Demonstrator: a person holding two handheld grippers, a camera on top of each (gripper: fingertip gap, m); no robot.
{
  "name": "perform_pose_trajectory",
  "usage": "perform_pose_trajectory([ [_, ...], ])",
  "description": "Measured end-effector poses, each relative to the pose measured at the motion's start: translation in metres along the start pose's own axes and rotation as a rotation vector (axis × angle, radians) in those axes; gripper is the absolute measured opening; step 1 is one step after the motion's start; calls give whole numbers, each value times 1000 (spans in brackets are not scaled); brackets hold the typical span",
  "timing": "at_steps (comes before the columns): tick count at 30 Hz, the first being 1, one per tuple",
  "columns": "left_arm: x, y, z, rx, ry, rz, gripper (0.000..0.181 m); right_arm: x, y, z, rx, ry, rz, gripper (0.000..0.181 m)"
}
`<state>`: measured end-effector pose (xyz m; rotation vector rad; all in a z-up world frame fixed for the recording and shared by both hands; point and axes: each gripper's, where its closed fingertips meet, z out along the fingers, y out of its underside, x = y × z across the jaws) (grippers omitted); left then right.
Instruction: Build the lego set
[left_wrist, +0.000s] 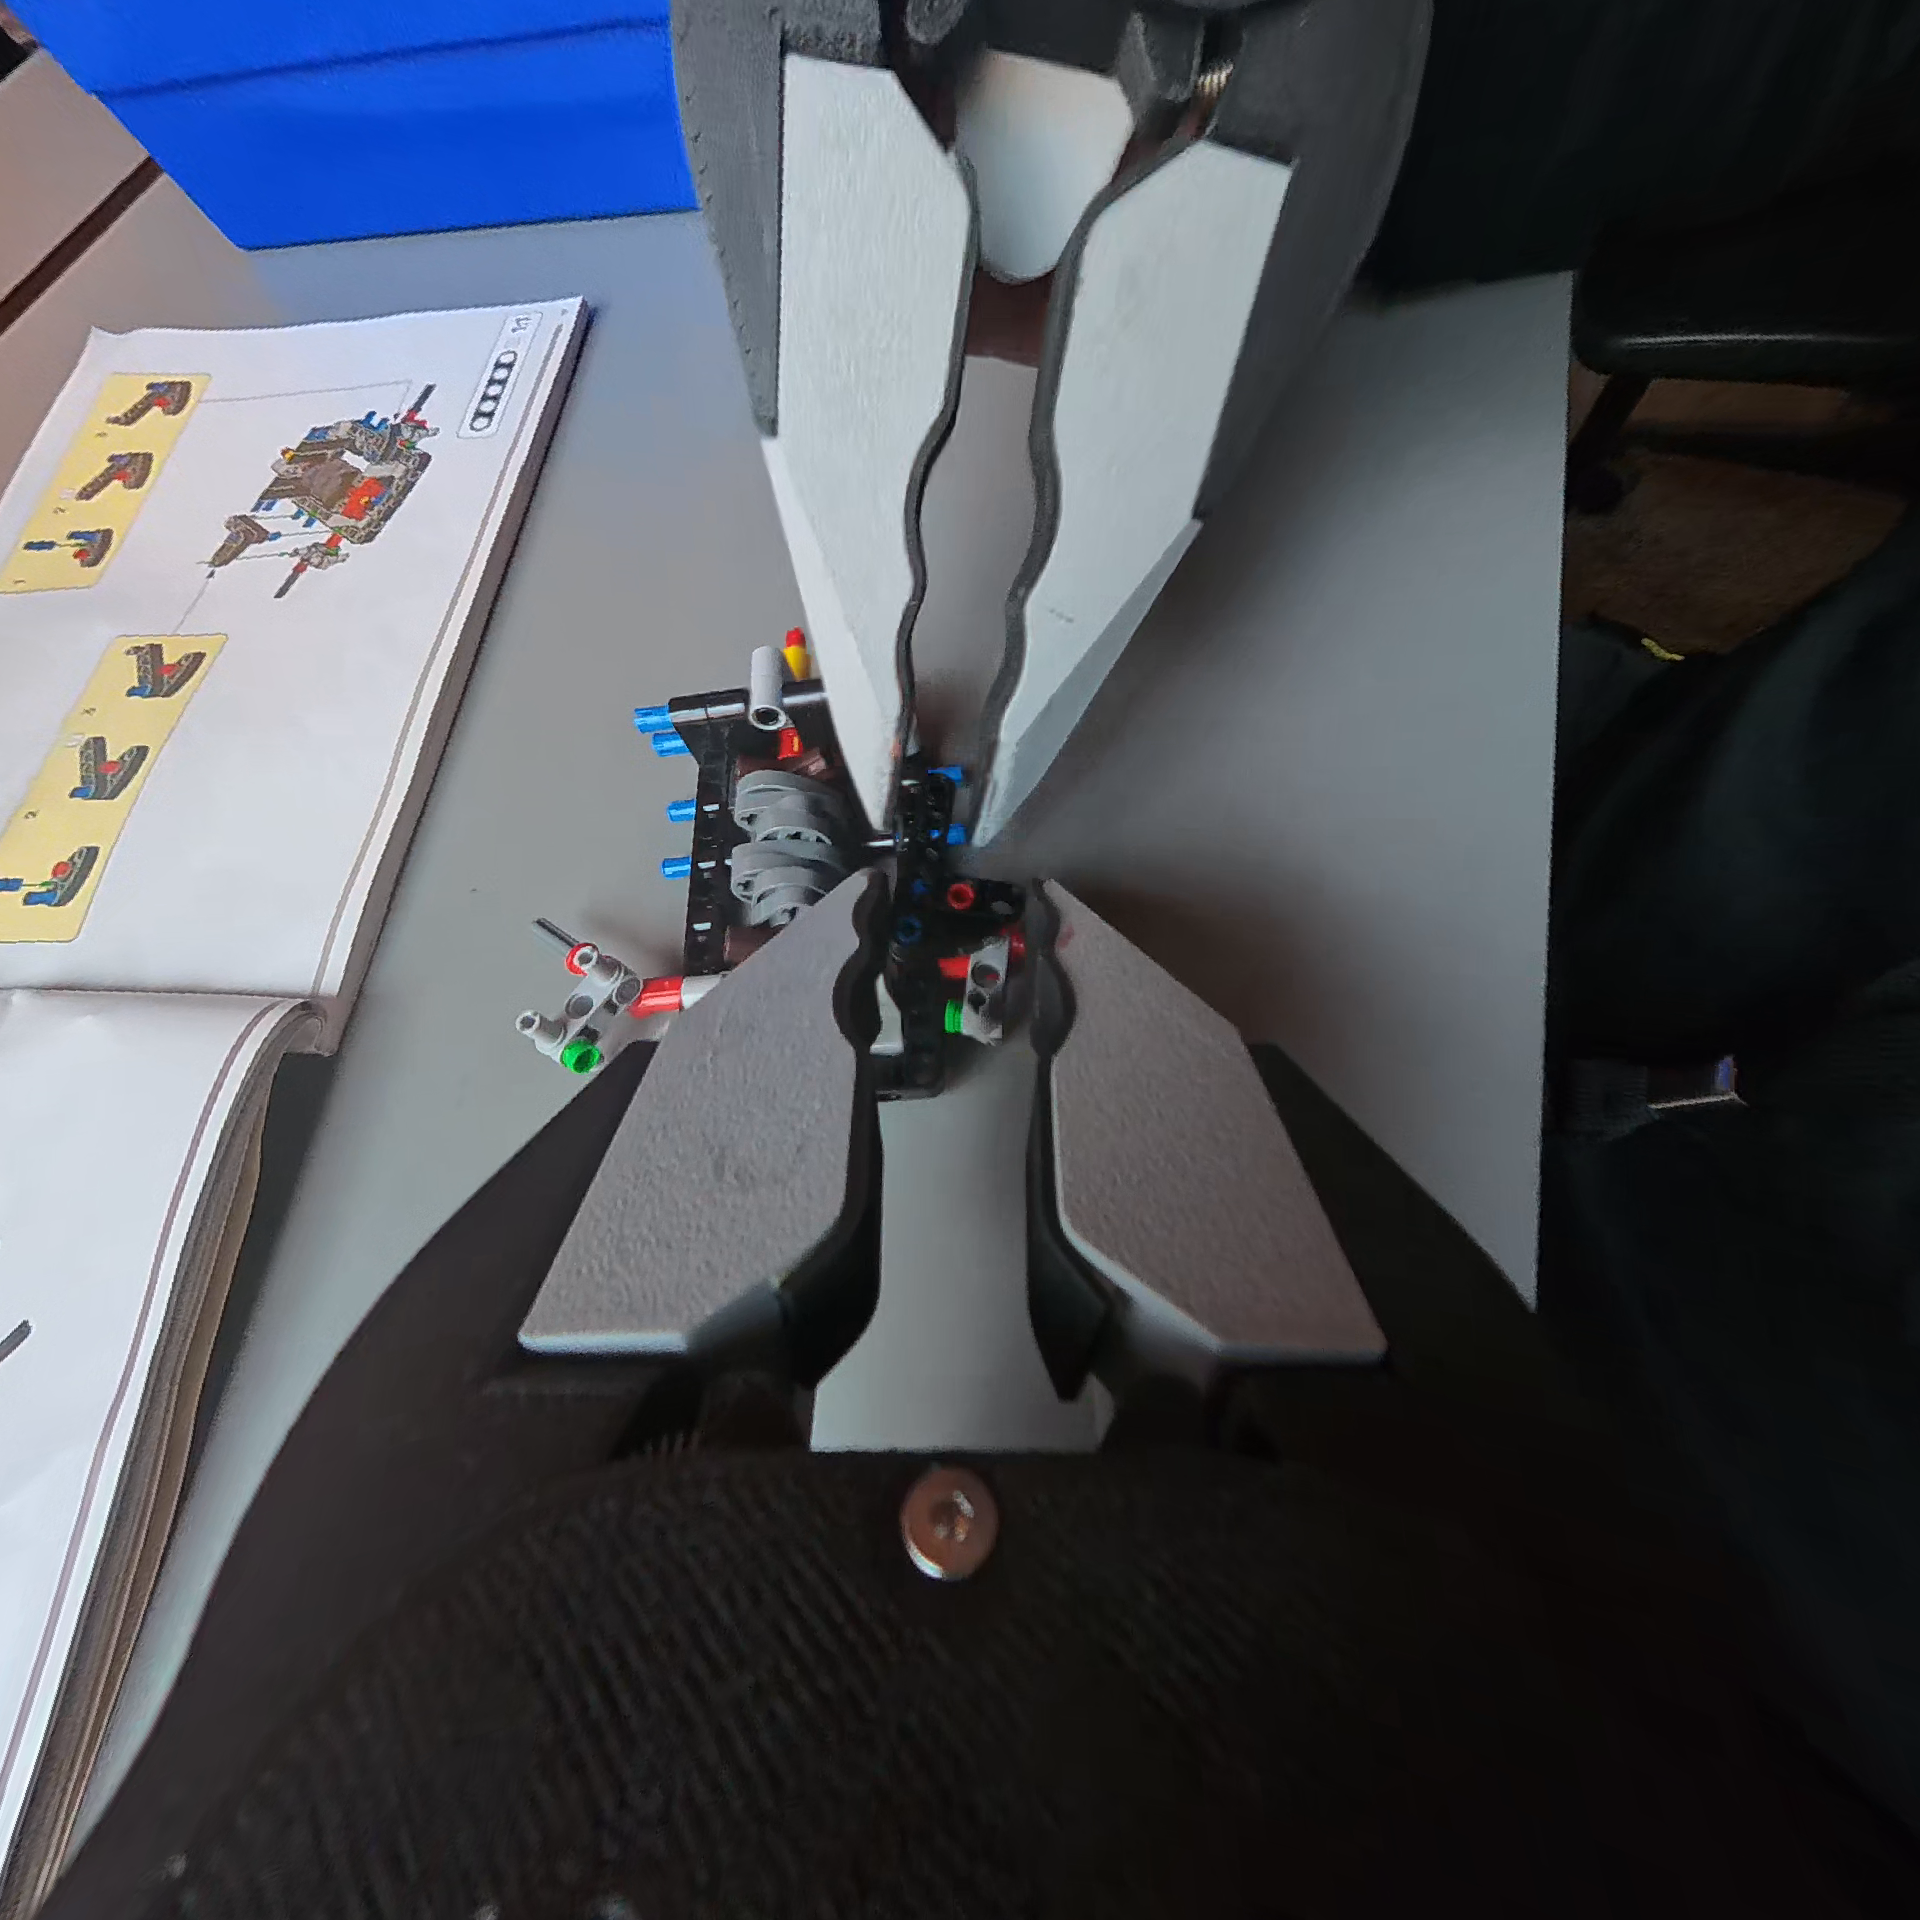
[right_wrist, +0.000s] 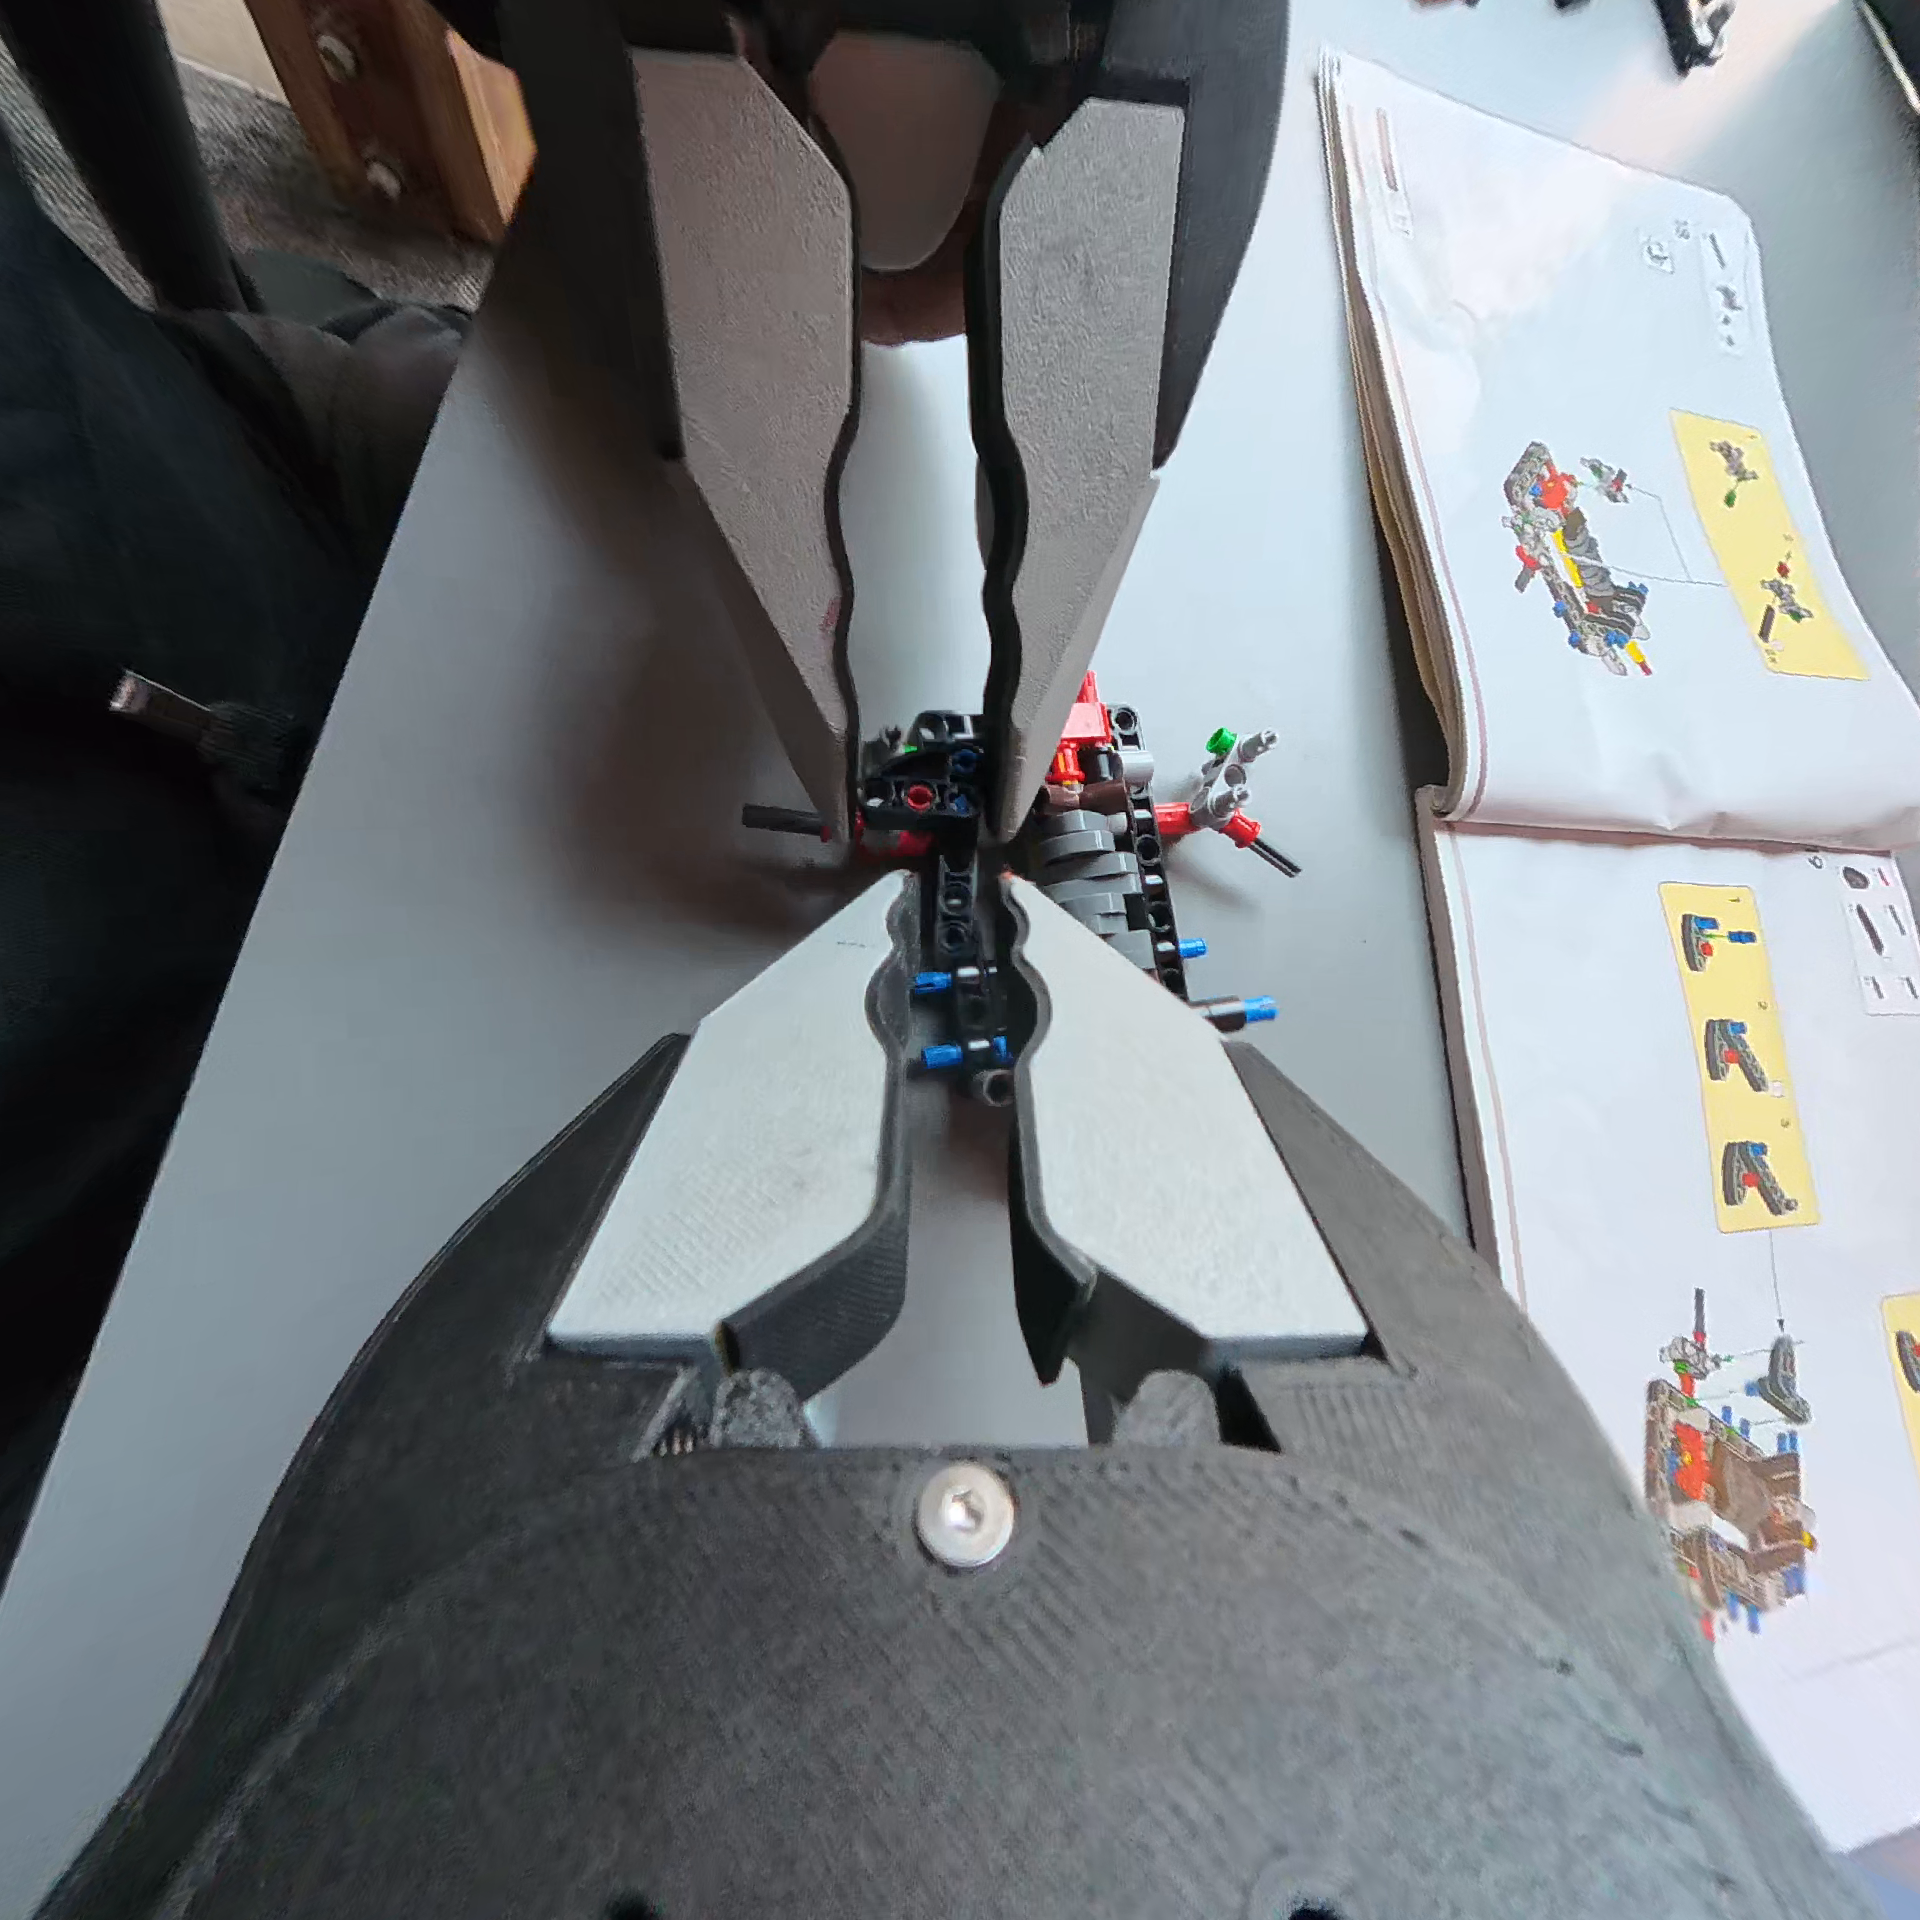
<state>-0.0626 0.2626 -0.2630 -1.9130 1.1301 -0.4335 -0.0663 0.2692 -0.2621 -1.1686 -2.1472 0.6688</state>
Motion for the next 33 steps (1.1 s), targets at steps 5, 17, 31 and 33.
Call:
perform_pose_trajectory([
  [5,-1,-1,-1,26,14,-4,22,-4,-6,0,49,-21,5,9],
  [17,0,4,1,19,57,-41,22,-11,-6,7,64,-62,-55,10],
  [31,1,4,0,16,68,-60,22,-2,1,16,1,-49,40,4],
  [33,2,5,-1,12,73,-63,23,-1,0,15,7,-54,51,4],
])
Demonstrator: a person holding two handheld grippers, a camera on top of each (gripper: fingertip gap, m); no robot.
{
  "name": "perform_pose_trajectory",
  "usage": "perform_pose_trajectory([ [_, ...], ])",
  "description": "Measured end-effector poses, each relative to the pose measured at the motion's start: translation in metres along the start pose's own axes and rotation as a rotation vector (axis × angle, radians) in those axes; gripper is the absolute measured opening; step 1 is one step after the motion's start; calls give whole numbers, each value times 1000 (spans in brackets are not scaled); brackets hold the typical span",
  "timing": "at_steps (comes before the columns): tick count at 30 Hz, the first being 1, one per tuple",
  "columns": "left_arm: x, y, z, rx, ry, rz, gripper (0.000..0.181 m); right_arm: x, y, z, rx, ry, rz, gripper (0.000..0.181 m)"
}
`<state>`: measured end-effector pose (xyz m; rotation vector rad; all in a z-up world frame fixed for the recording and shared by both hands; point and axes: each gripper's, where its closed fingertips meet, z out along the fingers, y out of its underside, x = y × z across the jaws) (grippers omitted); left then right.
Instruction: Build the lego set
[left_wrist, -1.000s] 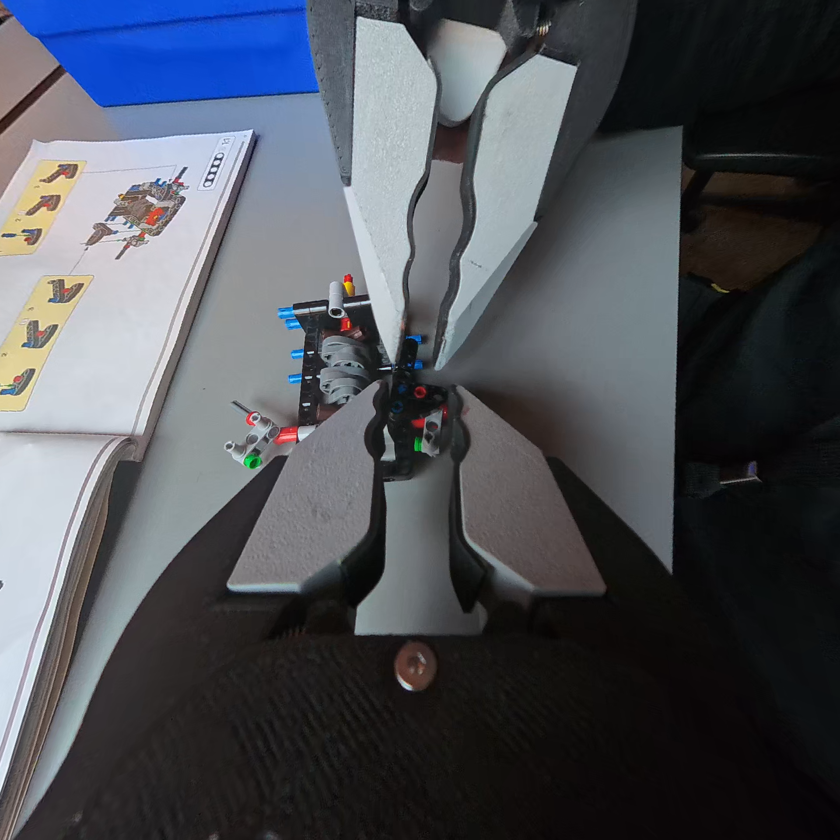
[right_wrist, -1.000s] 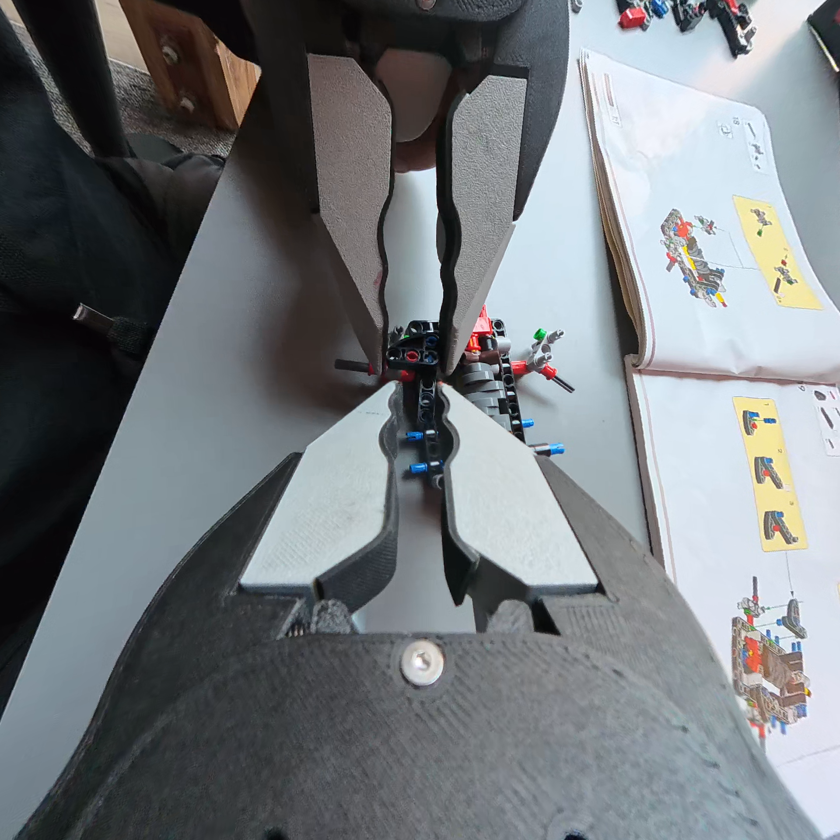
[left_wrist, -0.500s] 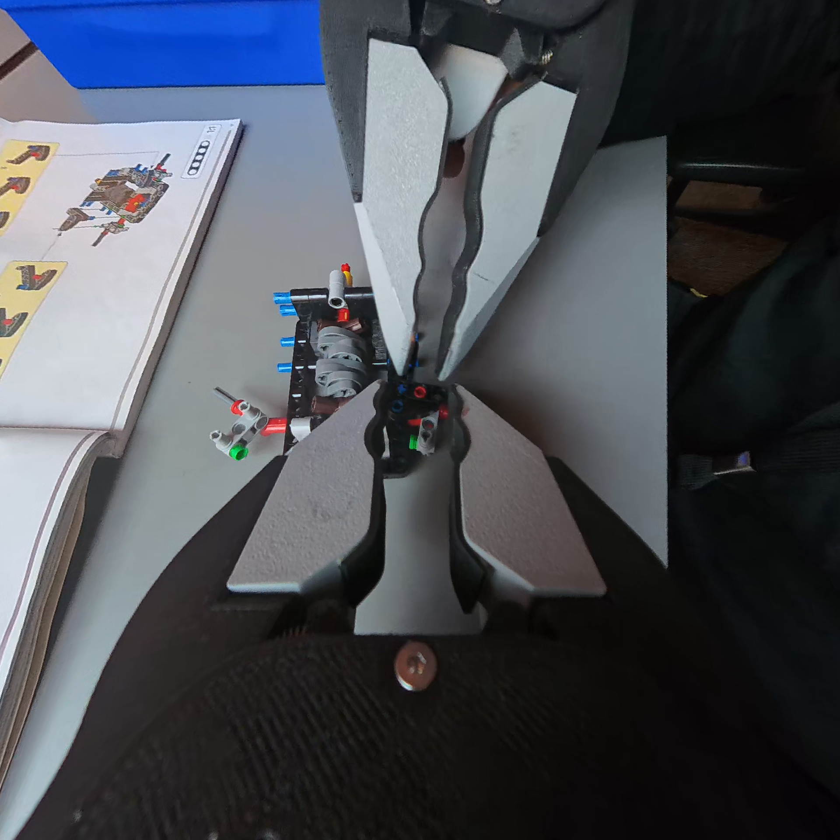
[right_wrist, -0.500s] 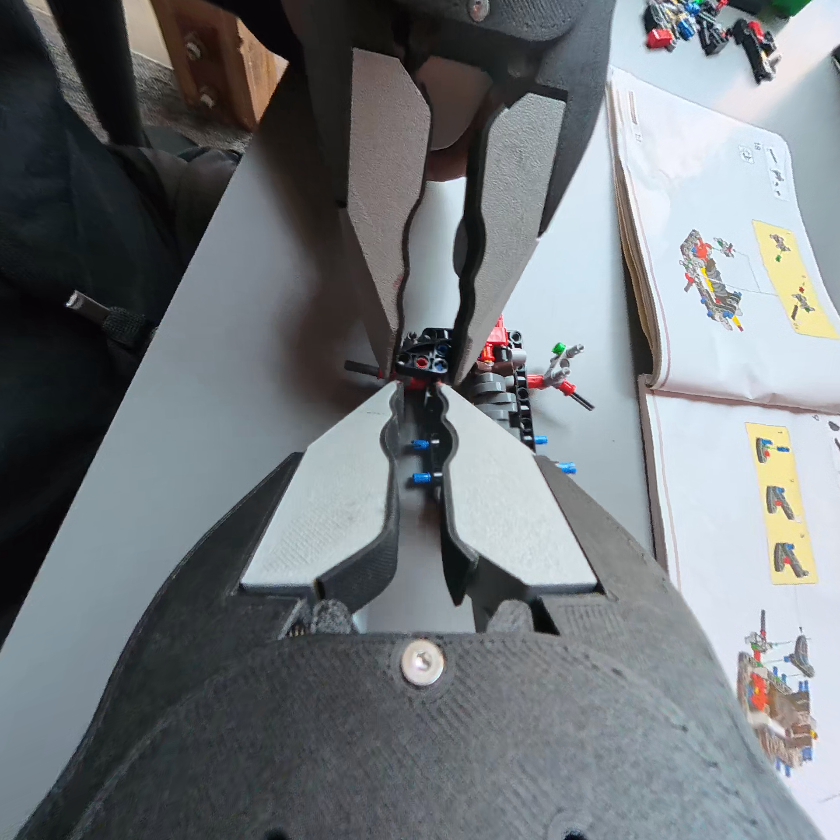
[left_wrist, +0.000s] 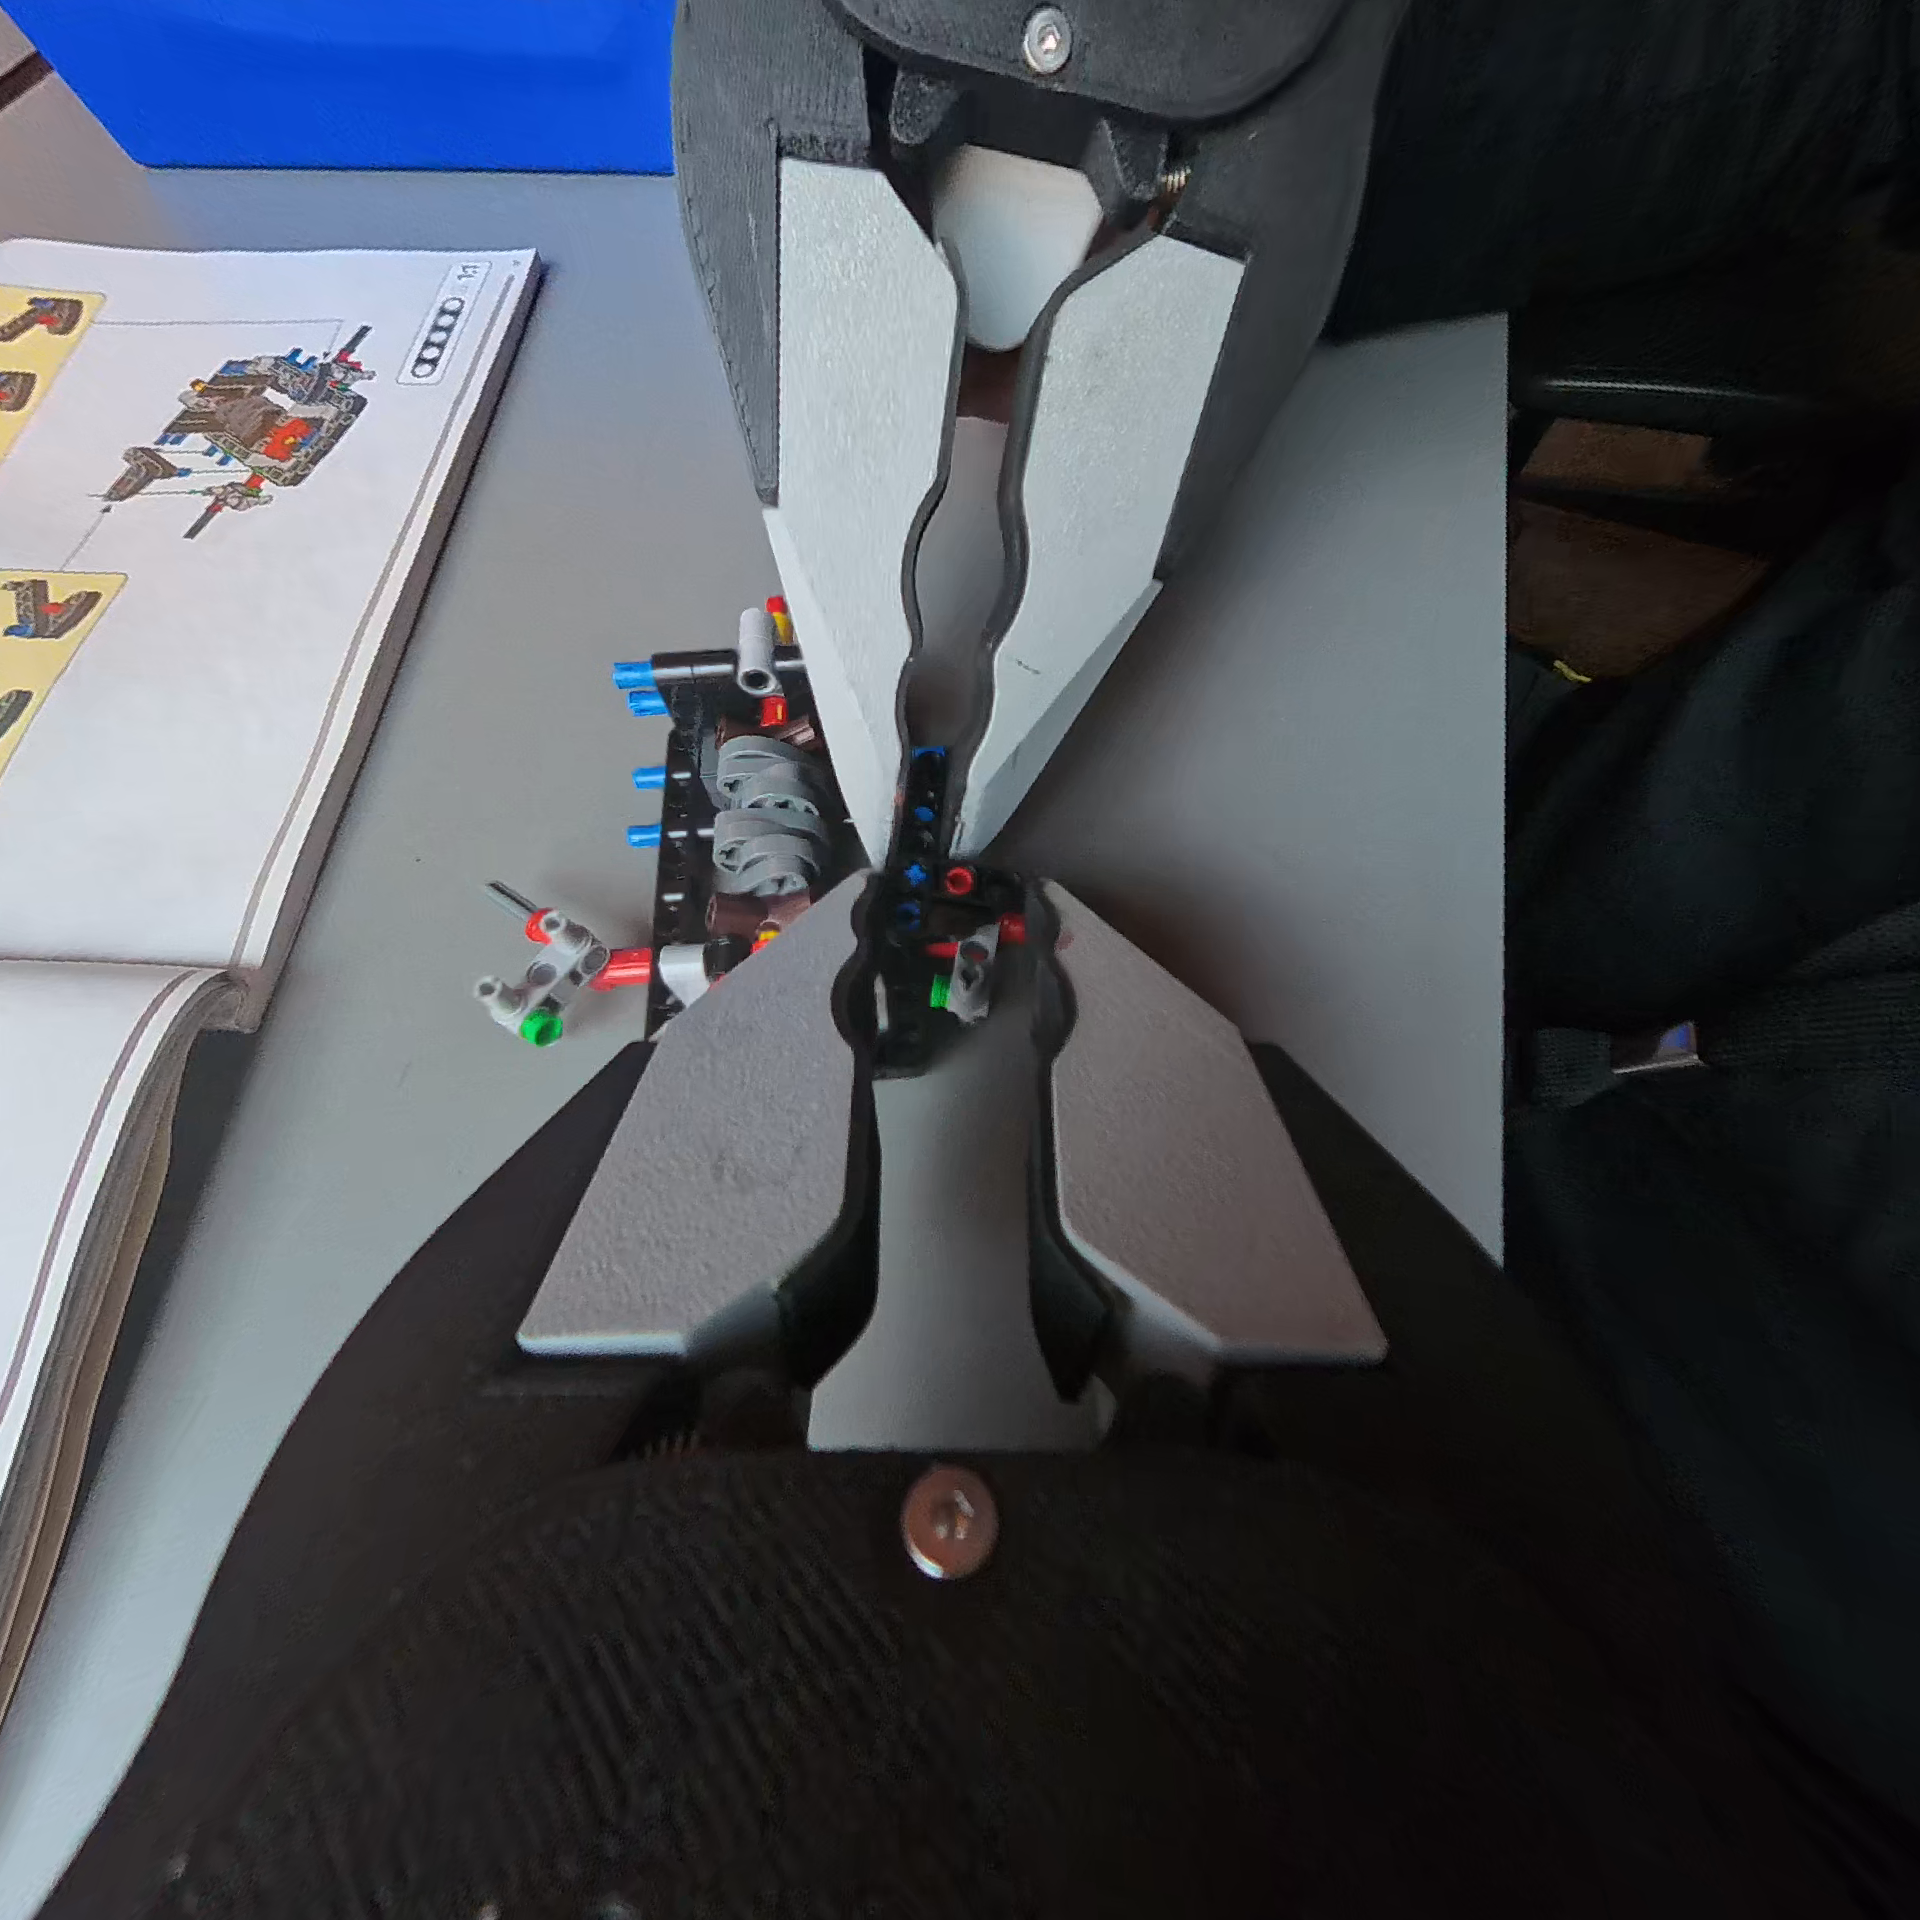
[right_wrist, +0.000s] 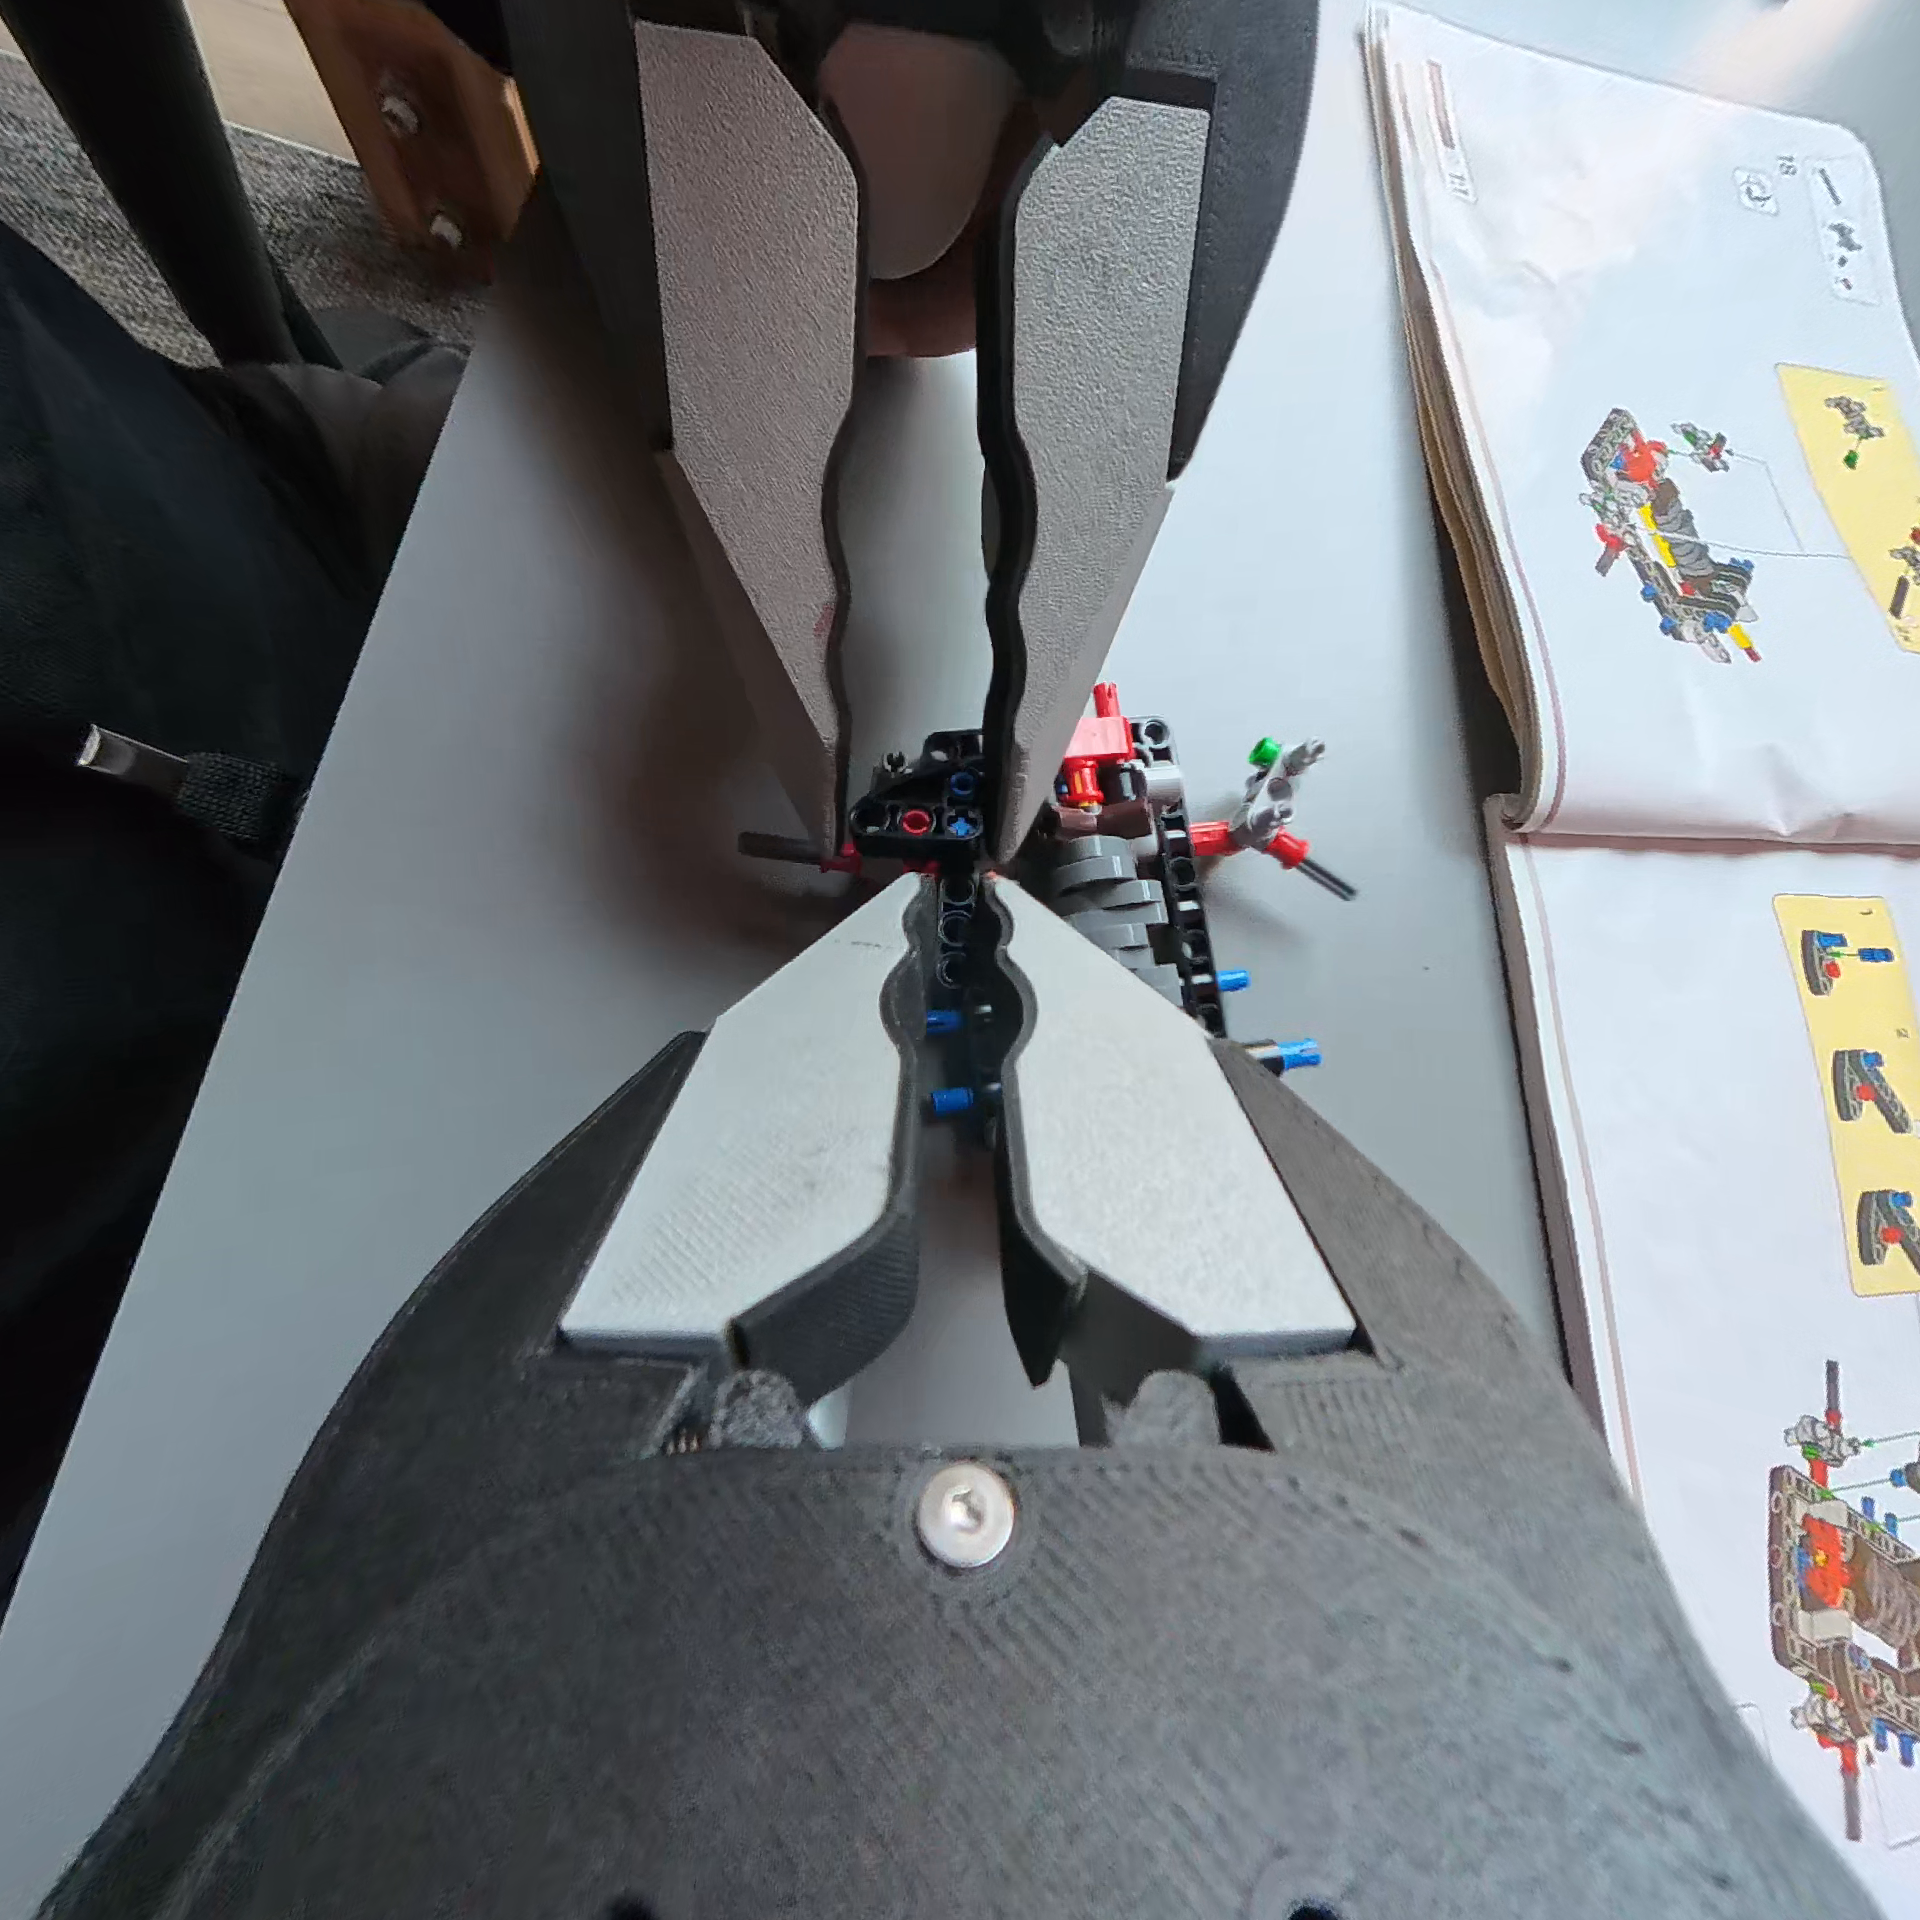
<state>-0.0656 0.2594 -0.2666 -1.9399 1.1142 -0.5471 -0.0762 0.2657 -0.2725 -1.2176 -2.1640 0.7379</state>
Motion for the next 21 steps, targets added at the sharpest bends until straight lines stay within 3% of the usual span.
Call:
perform_pose_trajectory([
  [21,-5,1,-5,-23,38,27,15,2,4,0,34,-8,54,4],
])
